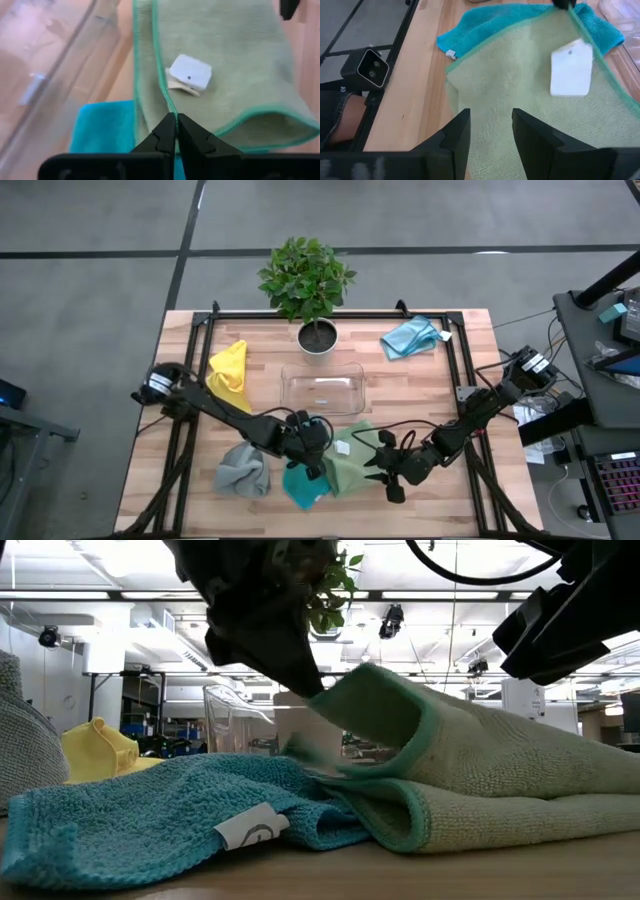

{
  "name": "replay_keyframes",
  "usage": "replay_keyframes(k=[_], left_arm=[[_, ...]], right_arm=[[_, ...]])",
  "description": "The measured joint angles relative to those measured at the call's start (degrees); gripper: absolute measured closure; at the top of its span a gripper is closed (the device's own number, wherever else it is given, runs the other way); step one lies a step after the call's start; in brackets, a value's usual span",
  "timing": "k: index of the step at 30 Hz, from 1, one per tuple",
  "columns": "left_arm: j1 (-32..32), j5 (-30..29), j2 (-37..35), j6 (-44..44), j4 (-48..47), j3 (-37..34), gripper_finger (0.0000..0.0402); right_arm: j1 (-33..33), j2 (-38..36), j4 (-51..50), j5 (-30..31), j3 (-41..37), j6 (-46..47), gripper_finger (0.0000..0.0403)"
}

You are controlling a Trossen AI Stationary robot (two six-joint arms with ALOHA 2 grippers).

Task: Fold microfiber towels
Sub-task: Fold the green microfiber cloth

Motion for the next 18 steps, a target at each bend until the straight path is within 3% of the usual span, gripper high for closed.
replay_keyframes(k=[18], left_arm=[[0.42,-1.41,0.40,-1.66,-1.51,-2.45,0.0401]], right_arm=[[-0.01,0.00,0.36,-0.02,0.00,0.02,0.0268]])
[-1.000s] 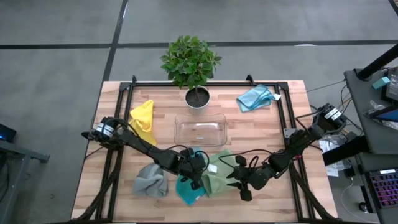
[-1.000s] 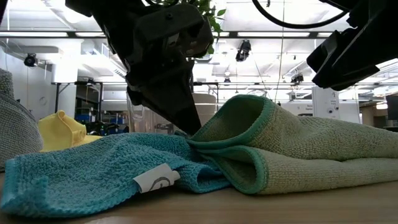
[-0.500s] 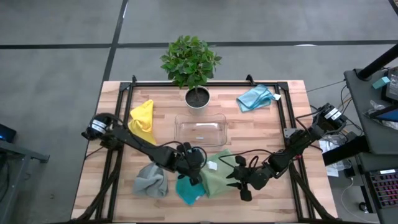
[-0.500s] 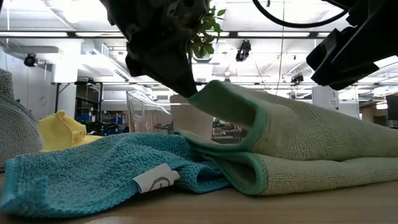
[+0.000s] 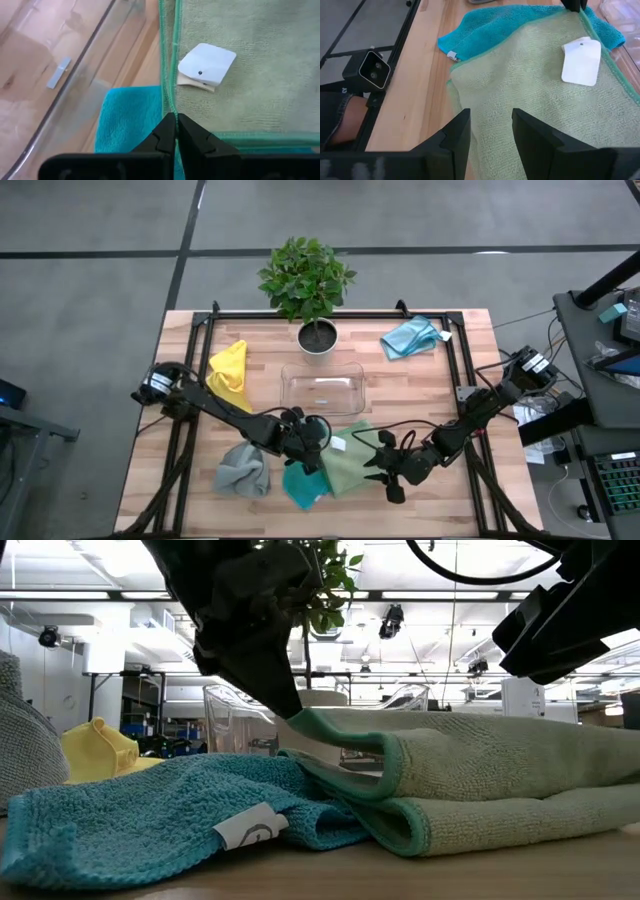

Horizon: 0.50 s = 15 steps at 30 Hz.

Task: Fold microfiber towels
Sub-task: Fold the green microfiber cloth

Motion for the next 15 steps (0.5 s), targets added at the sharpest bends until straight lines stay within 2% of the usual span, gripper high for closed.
replay_keyframes(k=[6,15], left_arm=[[0.00,-0.12,2.09,-1.94,-0.08,-0.02,0.0384],[-0.08,1.20,0.57,-1.91,-0.10,0.17,0.0280]], right_arm=[[0.01,0.00,-0.04,-0.05,0.00,0.02,0.0268],[0.65,-2.12,-2.78,-0.66,0.00,2.09,0.0268]])
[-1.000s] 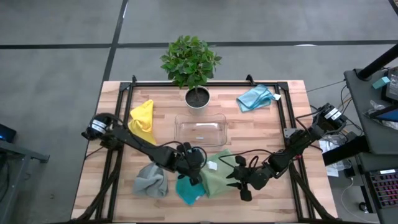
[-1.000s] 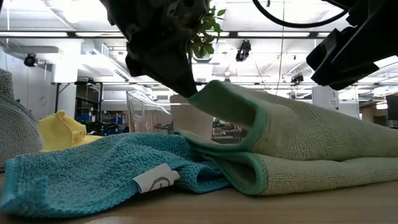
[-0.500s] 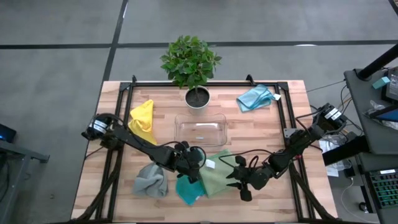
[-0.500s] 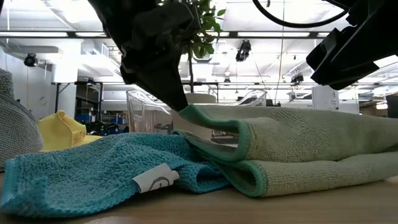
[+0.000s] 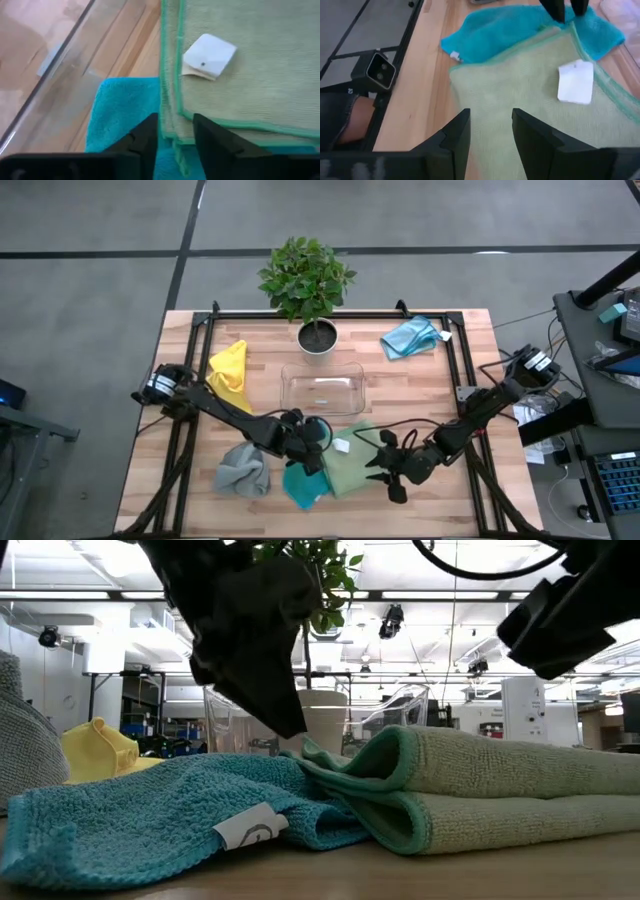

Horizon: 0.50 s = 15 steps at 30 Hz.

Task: Fold microfiber towels
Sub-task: Fold the green microfiber cloth

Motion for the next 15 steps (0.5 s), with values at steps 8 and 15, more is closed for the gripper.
replay_keyframes(k=[8,15], left_arm=[[-3.40,3.96,-2.37,1.89,6.19,1.98,0.0259],[-7.86,1.44,1.93,3.38,21.40,2.12,0.0315]], right_arm=[[2.98,-2.97,-6.77,0.44,0.00,5.51,0.0268],[3.87,-1.13,-7.05,0.45,0.00,9.48,0.0268]])
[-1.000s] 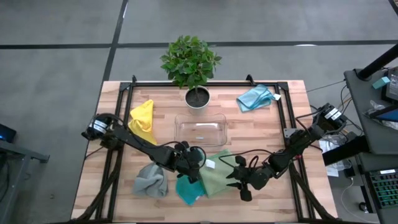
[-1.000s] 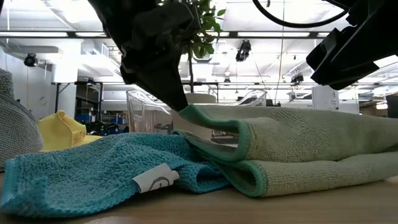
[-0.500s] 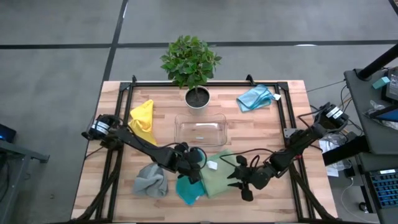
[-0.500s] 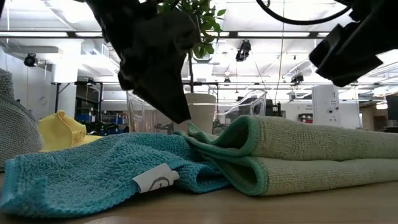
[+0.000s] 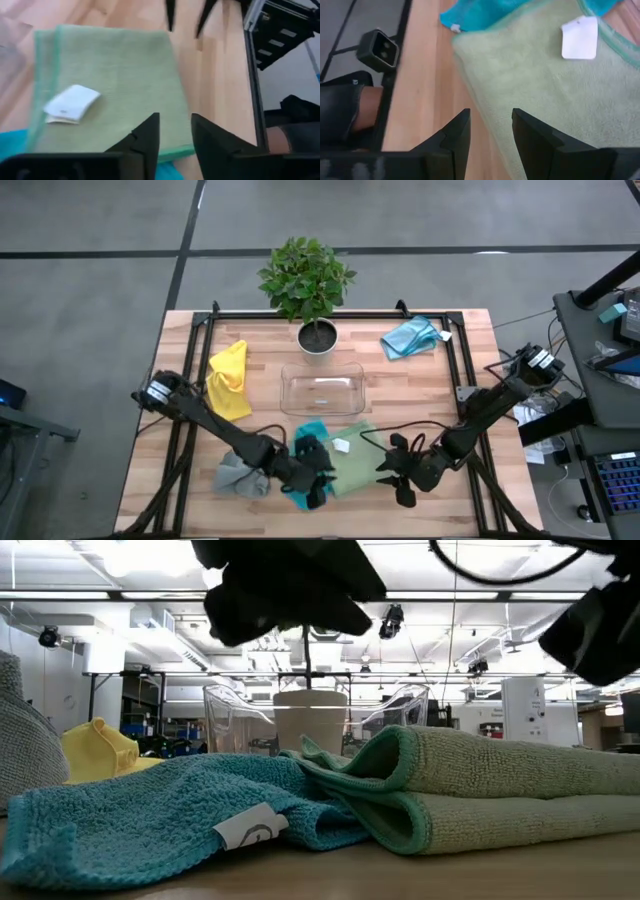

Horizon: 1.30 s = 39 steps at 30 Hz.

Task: Fold microfiber towels
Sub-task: Fold the green microfiber cloth

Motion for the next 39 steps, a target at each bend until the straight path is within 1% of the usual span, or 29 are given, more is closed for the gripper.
replay_keyframes(k=[2,4,8,10,13,18,19,25,28,32,39], left_arm=[[-0.88,0.00,1.54,-0.32,2.02,0.00,0.0335],[-1.56,0.20,2.86,-0.38,1.72,-0.02,0.0355],[-2.33,0.33,3.35,-2.61,-3.76,-0.81,0.0390],[-2.27,-0.31,3.35,-4.29,-7.47,-1.12,0.0398],[-1.91,-1.80,3.35,-5.83,-11.35,-1.82,0.0398],[-1.04,-2.34,4.38,-7.96,-14.03,-3.22,0.0401],[-0.91,-2.30,4.63,-8.44,-13.91,-3.50,0.0401],[-0.67,-0.84,4.73,-13.82,-14.02,-6.42,0.0401],[-0.67,0.03,4.19,-15.40,-17.67,-6.53,0.0402],[-0.65,1.68,3.42,-15.98,-21.48,-6.49,0.0402],[-0.67,2.50,0.31,-17.37,-30.45,-6.88,0.0402]], right_arm=[[0.02,0.92,-0.17,-0.01,0.00,0.94,0.0268],[0.02,2.13,-0.13,0.02,0.00,1.88,0.0268],[-0.04,5.33,-0.37,3.26,0.00,3.12,0.0270],[-0.53,6.91,-0.81,4.84,0.00,3.60,0.0280],[-1.99,9.03,-0.88,6.41,0.00,3.97,0.0311],[-3.78,10.91,-1.82,5.84,0.00,3.65,0.0379],[-3.80,10.92,-2.29,5.67,0.00,3.33,0.0387],[-3.91,9.56,-9.03,3.69,0.05,2.09,0.0392],[-3.91,8.98,-12.45,2.95,0.13,2.09,0.0393],[-3.91,8.18,-14.43,2.07,0.13,1.23,0.0394],[-3.89,4.94,-17.05,0.33,-0.02,0.48,0.0394]])
